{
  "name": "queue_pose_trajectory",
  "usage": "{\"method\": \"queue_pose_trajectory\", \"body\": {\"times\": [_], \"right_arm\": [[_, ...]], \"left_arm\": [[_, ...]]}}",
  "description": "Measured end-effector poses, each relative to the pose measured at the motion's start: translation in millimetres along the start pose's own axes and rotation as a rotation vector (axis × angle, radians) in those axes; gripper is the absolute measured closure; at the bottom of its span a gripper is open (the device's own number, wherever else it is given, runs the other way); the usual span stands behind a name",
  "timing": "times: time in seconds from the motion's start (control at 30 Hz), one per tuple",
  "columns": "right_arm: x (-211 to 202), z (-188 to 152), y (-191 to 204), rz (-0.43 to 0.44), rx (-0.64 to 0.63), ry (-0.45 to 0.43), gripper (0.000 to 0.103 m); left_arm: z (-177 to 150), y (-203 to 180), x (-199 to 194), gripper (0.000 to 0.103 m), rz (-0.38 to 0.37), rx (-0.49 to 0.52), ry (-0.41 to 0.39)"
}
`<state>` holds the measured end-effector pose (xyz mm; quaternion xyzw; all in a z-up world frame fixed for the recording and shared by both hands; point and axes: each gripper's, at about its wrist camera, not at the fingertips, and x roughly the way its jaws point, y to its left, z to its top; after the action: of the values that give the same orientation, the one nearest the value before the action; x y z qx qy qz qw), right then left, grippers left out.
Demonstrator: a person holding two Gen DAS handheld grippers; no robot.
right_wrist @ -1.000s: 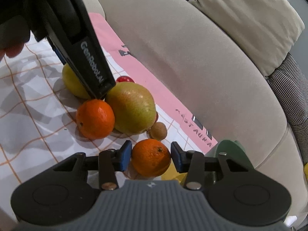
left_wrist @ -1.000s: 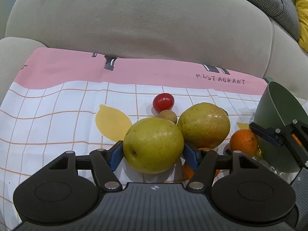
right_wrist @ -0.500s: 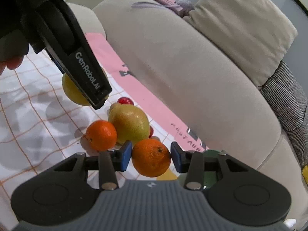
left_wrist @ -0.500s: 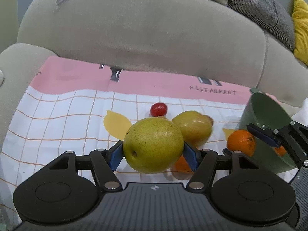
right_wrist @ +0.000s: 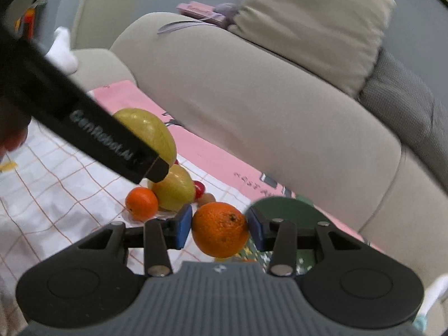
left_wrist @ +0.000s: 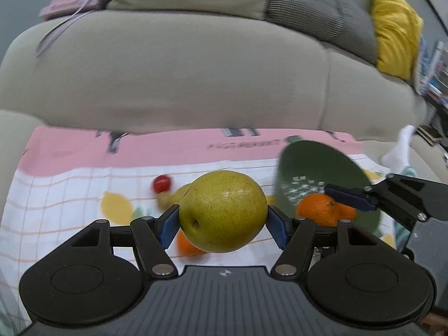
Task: Organize fruits
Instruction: 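Carry the pear and orange into the colander and open both tools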
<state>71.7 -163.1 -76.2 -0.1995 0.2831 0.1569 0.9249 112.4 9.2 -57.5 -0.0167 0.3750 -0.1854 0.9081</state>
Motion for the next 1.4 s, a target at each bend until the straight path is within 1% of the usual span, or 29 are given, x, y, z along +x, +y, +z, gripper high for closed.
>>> {"method": "queue_pose_trajectory", "body": {"times": [0.17,0.33,0.53,0.67,0.8,0.93,1.1,1.23,1.4], "right_arm": [[-13.8,-7.8,-40.4,0.052,0.129,0.052,0.062],[-16.9,-20.3,-77.1,0.093,0.175,0.109,0.062],[-9.7,-40.7,-119.1,0.155,0.259,0.219,0.062],[3.0,-47.6,-142.1,0.22,0.331,0.283,0.062],[19.8,-49.3,-151.1,0.294,0.372,0.344,0.062],[36.9,-48.2,-150.8,0.346,0.39,0.394,0.062],[60.9,-51.0,-152.1,0.404,0.421,0.465,0.062],[75.6,-53.0,-153.0,0.428,0.434,0.51,0.062],[88.1,-54.2,-152.0,0.433,0.428,0.547,0.062]], "left_arm": [[14.9,-33.9,3.5,0.028,-0.044,0.08,0.006],[25.0,-67.8,13.1,0.028,-0.102,0.157,0.035],[33.8,-94.9,39.2,0.028,-0.118,0.23,0.108],[39.1,-101.5,62.1,0.028,-0.138,0.235,0.174],[41.9,-107.0,81.8,0.028,-0.12,0.27,0.229],[42.6,-113.0,97.1,0.028,-0.103,0.325,0.261],[45.3,-112.9,114.7,0.028,-0.09,0.349,0.297],[46.6,-114.5,127.8,0.028,-0.088,0.368,0.315],[45.3,-114.8,141.9,0.028,-0.086,0.384,0.346]]}}
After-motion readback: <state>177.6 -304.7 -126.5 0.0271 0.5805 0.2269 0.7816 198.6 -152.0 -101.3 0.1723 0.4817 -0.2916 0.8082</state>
